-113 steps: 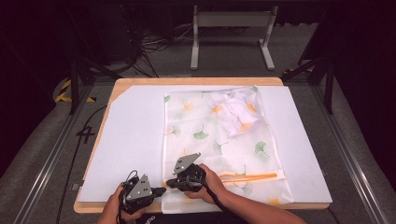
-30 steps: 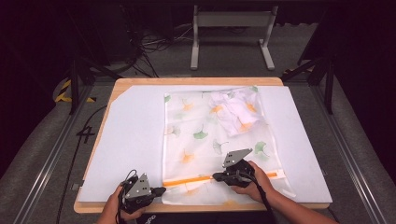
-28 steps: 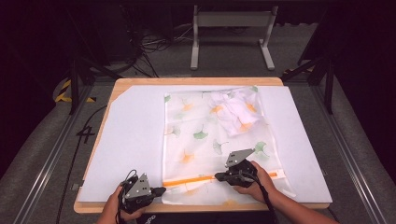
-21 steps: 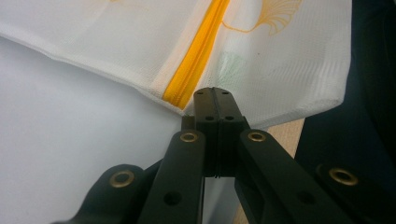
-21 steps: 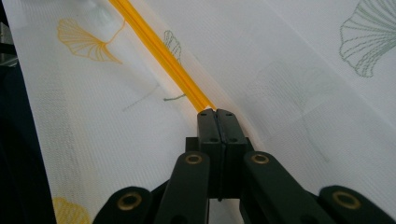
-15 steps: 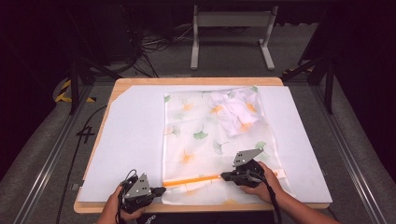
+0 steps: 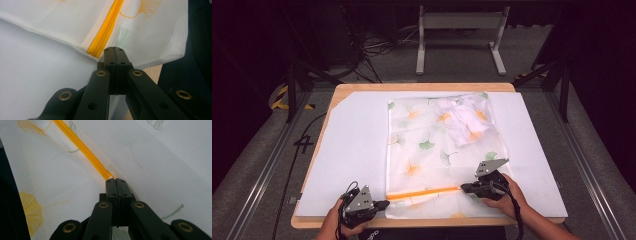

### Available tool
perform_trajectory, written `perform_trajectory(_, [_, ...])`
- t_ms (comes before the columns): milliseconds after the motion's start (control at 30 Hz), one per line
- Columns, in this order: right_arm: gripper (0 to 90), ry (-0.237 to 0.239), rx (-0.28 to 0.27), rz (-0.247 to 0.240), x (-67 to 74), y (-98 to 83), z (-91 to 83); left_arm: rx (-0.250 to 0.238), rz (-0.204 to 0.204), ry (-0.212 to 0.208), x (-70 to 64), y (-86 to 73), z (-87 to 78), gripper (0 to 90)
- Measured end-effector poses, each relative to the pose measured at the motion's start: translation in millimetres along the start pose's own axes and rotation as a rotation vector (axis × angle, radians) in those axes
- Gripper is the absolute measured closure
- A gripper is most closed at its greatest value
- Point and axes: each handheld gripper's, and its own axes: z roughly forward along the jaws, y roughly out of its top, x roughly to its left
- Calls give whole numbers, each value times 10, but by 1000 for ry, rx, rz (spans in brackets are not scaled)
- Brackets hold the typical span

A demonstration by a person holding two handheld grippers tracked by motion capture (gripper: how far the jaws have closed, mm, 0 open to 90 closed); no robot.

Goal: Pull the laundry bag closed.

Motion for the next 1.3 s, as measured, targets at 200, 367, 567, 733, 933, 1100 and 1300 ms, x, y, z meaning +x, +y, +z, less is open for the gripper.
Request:
perform_trajectory(200, [900, -14, -2, 11, -39, -58, -67, 0, 0, 0, 0, 0, 0, 900])
perform_trajectory(367, [900, -26, -4, 32, -86, -135, -145, -2, -3, -1, 0, -2, 0, 900])
perform_trajectory(567, [900, -41, -9, 46, -132, -209, -222, -1, -4, 0, 0, -1, 0, 900])
perform_trajectory(733, [900, -61, -5, 57, -169, -267, -298, -3, -6, -2, 3, -3, 0, 900])
perform_trajectory(933, [900, -74, -9, 81, -238, -357, -396, -6, -9, -4, 5, -4, 1, 900])
perform_trajectory(1100, [900, -80, -15, 91, -256, -405, -435, 0, -5, -3, 4, -2, -2, 900])
perform_trajectory(1300, [900, -94, -19, 108, -281, -464, -495, -3, -9, -5, 7, -6, -3, 900])
